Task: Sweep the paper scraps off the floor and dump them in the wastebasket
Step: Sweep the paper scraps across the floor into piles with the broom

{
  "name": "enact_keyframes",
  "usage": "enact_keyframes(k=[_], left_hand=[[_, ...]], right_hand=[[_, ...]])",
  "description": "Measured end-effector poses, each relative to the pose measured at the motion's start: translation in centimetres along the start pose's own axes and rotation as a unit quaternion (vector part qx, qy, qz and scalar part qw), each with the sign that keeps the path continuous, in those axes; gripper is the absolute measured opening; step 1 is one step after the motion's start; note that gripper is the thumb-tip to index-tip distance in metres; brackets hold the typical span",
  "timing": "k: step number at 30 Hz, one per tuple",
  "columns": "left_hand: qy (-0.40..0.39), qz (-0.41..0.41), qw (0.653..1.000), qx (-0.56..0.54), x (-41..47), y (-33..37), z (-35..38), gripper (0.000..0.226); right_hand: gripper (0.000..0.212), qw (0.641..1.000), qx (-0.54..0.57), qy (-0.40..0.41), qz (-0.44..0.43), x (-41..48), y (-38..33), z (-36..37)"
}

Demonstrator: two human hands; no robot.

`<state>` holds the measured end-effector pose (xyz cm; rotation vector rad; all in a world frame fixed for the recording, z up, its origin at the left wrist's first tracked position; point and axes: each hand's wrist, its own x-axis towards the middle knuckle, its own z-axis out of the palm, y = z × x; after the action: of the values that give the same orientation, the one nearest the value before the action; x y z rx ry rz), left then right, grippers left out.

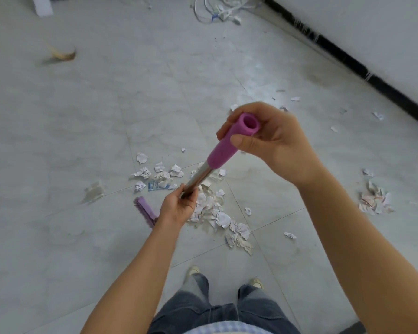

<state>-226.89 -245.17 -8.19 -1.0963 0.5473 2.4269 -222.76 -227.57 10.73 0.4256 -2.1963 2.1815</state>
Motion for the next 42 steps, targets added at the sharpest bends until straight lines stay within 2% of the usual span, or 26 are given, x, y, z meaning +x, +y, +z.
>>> enact_keyframes(k=[6, 12, 20, 26, 32, 35, 42], left_hand=[[0.079, -0.035, 0.994, 0.068, 1.4, 6.9, -4.8, 0.022], [0.058, -0.083, 0.992, 0.073, 1.9, 6.1, -4.7, 0.023], [-0.009, -0.100, 0.995, 0.014, 2.0, 5.8, -1.0, 0.024], [0.002, -0.023, 1.000, 0.018, 1.1, 10.5, 0.7, 0.024], [0.049, 0.063, 0.996, 0.042, 1.9, 16.8, -2.1, 0.023], [0.087, 0.092, 0.991, 0.041, 3.0, 20.9, -4.1, 0.024], [0.154, 0.111, 0.982, 0.018, 8.9, 33.2, -7.5, 0.024]], right_hand=[[0.021, 0.993, -0.016, 0.106, 0.043, 0.9, 4.6, 7.2], [0.019, 0.982, -0.026, 0.178, 0.053, 0.9, 4.5, 7.8], [0.029, 0.993, -0.075, 0.084, -0.022, 3.6, 0.5, 8.5], [0.023, 0.994, -0.098, 0.025, -0.052, 7.4, 0.1, 9.6], [0.021, 0.999, -0.033, 0.033, -0.010, 9.9, 4.3, 11.7], [0.029, 0.998, 0.014, 0.045, 0.045, 11.4, 7.4, 13.7], [0.034, 0.983, 0.047, 0.054, 0.167, 18.8, 15.1, 21.5]])
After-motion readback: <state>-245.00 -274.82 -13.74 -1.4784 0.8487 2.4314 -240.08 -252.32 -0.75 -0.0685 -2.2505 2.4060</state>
